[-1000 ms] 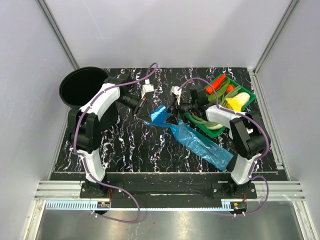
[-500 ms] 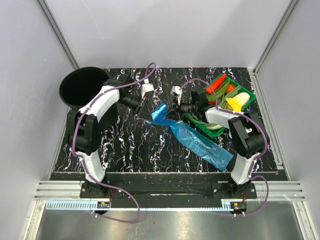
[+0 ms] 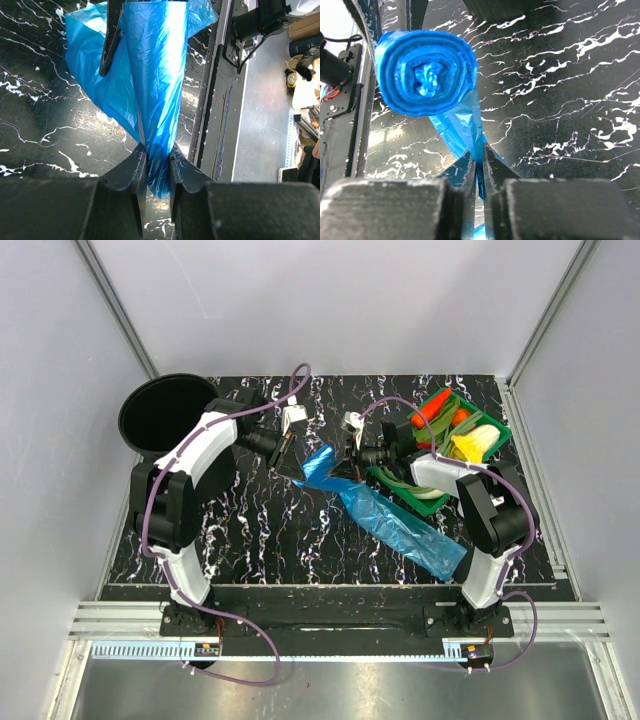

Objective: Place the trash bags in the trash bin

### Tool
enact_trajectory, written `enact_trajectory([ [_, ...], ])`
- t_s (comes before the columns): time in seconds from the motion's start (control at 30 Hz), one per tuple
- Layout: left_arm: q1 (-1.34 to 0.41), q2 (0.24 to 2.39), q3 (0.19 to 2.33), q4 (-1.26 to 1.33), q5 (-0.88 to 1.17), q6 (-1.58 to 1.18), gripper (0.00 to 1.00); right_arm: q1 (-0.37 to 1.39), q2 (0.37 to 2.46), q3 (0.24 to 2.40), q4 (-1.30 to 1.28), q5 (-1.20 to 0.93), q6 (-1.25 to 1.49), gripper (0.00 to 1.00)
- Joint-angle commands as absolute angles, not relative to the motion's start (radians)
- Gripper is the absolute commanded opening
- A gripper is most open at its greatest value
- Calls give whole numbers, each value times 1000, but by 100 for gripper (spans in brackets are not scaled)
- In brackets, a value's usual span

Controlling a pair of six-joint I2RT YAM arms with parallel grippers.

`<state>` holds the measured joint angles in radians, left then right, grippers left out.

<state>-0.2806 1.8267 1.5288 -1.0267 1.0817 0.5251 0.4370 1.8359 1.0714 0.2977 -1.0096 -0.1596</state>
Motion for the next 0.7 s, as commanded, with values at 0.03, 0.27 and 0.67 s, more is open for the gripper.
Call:
enact_trajectory([
  [0.03,-282,1773,1519,-1003,1143,541,0,433,1855,1094,319,-996,-134,1],
  [0.27,-282,1749,1502,-973,1151,522,0,433,1879,1150,198,-905,-115,0],
  [0.67,-270,1552,1338,-631,1062,284,0,425,1916,1186,62,-775,-103,0],
])
